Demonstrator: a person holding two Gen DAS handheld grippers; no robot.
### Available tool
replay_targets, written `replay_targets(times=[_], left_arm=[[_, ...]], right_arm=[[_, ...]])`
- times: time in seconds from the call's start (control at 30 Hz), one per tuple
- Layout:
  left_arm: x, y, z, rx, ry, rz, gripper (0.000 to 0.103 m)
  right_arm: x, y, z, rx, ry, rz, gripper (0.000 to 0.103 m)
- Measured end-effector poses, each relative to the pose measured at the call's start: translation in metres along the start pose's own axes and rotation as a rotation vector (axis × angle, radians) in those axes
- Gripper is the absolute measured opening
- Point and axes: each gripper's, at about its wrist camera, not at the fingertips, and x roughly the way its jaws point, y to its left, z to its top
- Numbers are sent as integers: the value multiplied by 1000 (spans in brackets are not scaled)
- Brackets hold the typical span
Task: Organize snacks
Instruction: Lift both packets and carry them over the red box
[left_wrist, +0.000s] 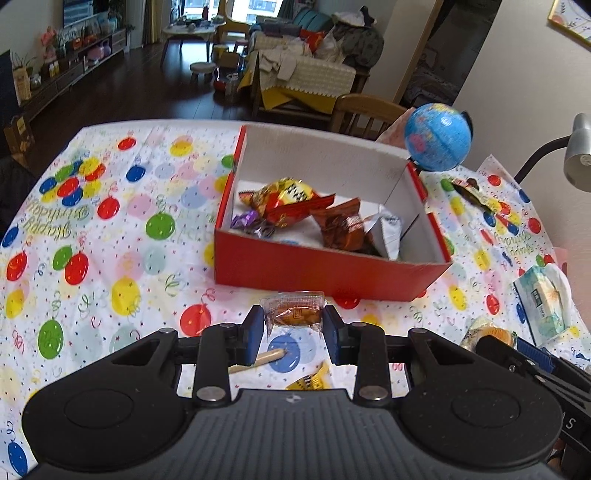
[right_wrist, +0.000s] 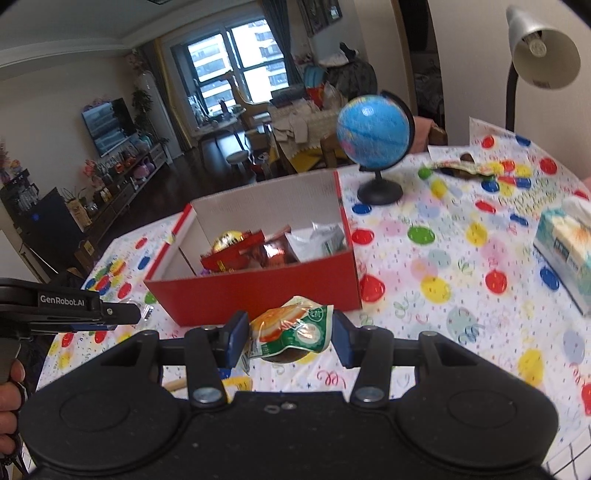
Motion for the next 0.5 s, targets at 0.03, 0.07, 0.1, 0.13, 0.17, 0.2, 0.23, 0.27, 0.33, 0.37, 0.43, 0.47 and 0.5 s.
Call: replay_targets(times=[0.03,0.07,0.1,0.13,0.17,0.2,0.23,0.27,0.33,0.37,0.43,0.47,0.5], left_arm=[[-3,-3,2,6,-8,2,33],[-5,-5,4,11,-15,3,33],[-7,-6,6,15,-21,2,33],[-9,-8,8,19,-27,3,33],[-10,-9,10,23,-32,4,33],[-11,-10,13,27,-36,5,33],[-12,-11,16,29,-39,6,33],[-12,-12,19,33,-41,6,33],[-11,-12,25,42,-43,7,33],[-10,-13,29,46,-43,10,33],[-6,-13,35,56,-42,10,33],[-4,-13,39,62,-43,13,33],[-1,-13,42,69,-42,14,33]], right_arm=[[-1,0,3,-5,-6,3,46],[-2,0,6,-10,-13,5,46],[-3,1,9,-13,-19,8,46],[-3,1,12,-16,-24,11,46],[-4,1,15,-16,-29,15,46],[-3,2,19,-17,-34,18,46],[-3,2,22,-19,-38,19,46],[-2,3,25,-22,-43,20,46],[1,5,32,-27,-49,21,46],[3,6,35,-29,-50,22,46],[7,9,39,-40,-56,18,46],[10,11,42,-46,-57,14,46],[14,12,44,-48,-57,10,46]])
